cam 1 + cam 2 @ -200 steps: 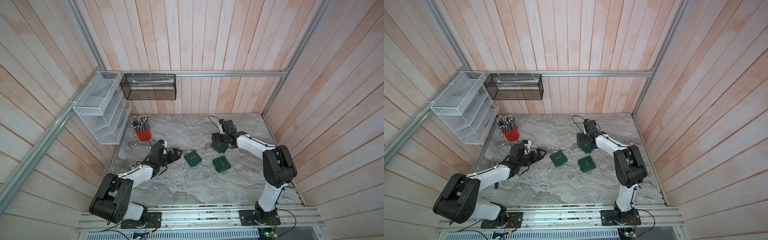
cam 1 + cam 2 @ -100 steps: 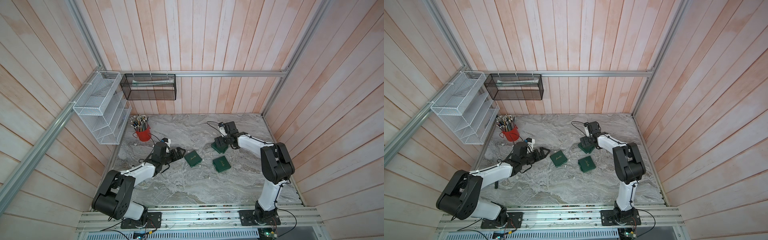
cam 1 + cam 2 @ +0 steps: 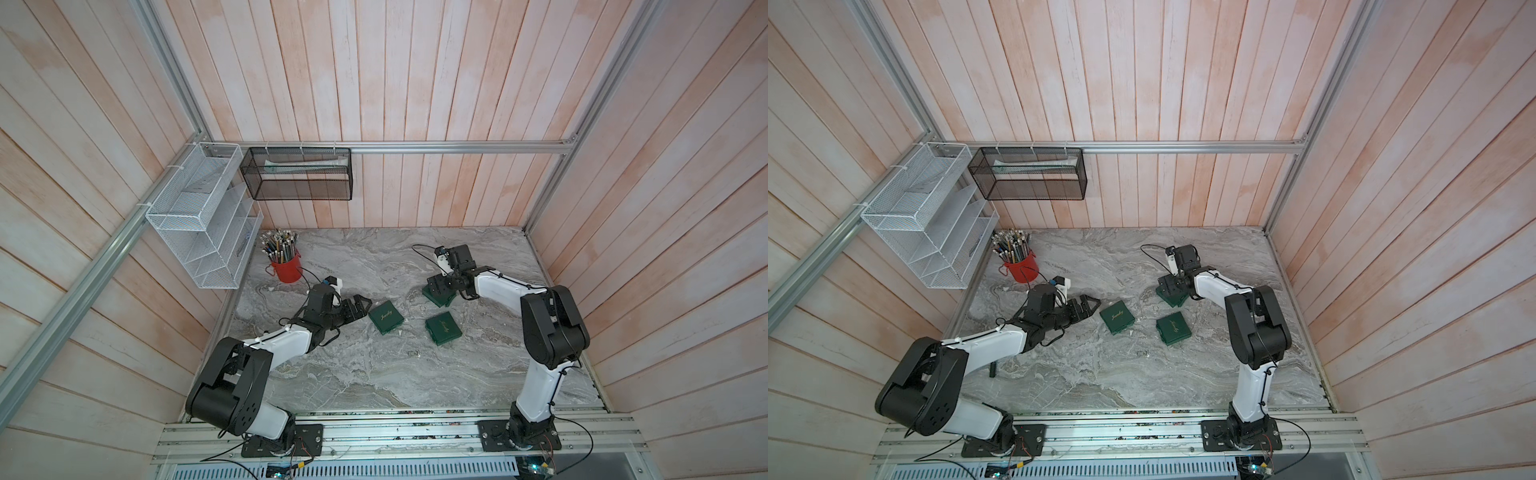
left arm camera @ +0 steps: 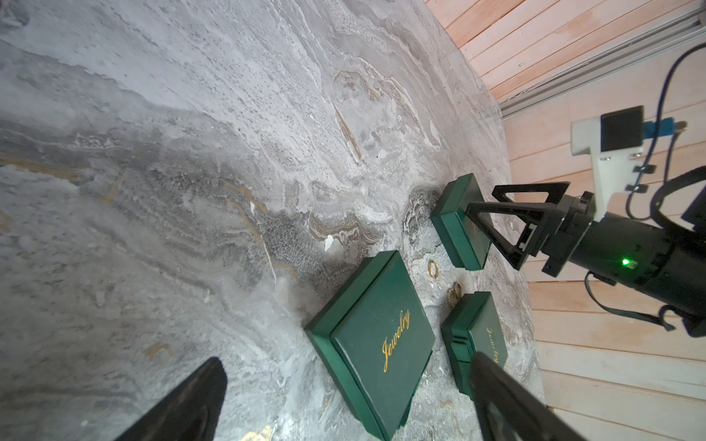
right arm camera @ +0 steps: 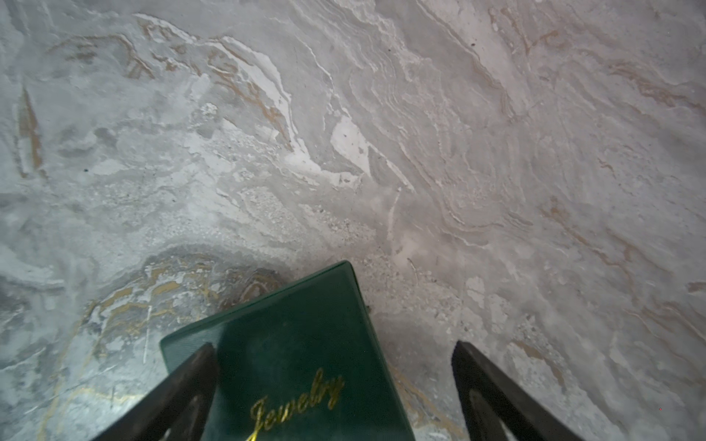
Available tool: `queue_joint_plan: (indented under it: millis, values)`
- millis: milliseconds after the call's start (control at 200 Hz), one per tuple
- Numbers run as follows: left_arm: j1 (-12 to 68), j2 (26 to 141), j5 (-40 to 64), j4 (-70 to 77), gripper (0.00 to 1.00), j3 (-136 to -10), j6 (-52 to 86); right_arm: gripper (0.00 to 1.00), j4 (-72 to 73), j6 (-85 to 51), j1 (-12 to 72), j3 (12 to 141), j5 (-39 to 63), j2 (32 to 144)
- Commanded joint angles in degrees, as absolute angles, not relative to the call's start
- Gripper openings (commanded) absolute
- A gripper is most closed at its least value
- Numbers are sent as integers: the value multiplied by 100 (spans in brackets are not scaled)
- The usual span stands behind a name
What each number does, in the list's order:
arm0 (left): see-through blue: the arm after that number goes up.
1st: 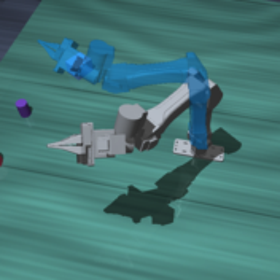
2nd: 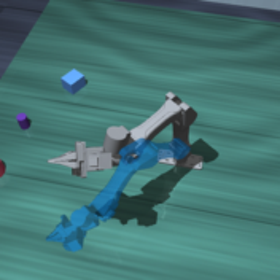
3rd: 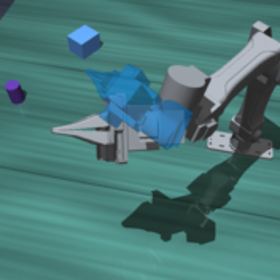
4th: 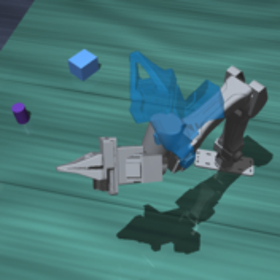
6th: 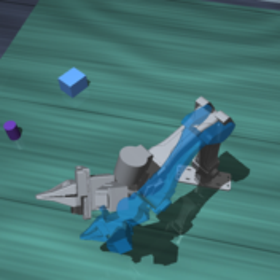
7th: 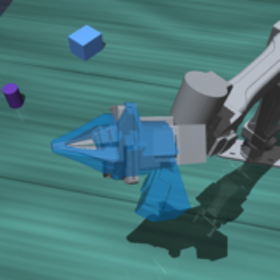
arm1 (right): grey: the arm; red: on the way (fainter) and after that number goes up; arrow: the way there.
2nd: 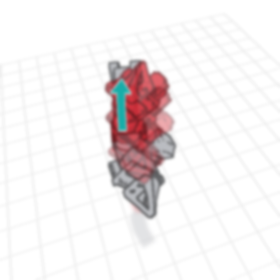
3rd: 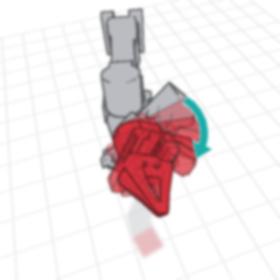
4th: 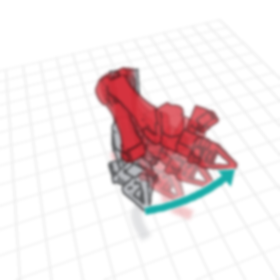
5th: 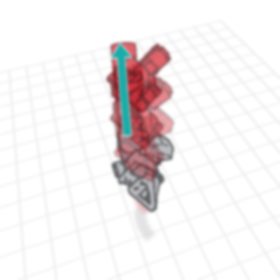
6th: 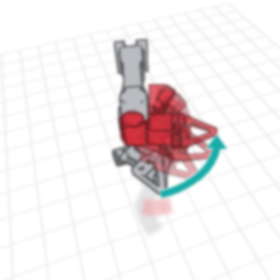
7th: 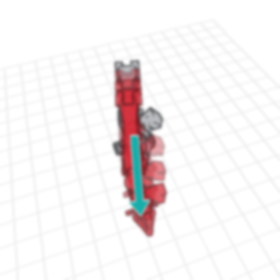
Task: Take the rings out of the lift-off lid box
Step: Pick up the jewelry box from the center of the board.
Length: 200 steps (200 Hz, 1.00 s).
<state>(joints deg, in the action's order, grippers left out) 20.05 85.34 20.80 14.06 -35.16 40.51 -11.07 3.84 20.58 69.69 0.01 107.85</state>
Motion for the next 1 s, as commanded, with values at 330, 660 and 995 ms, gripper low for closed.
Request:
queue_joint_plan:
  millis: [330, 660, 995]
  values:
    - [2028, 8667, 2198, 1534, 100, -3614, 4043, 98, -1216, 386, 2154, 6680, 129, 10793]
    - [2029, 8682, 2228, 1539, 100, -3626, 4069, 98, -939, 242, 2170, 6449, 443, 10544]
    - [2032, 8715, 2246, 1580, 100, -3599, 4087, 98, -1057, 113, 2164, 6571, -143, 10520]
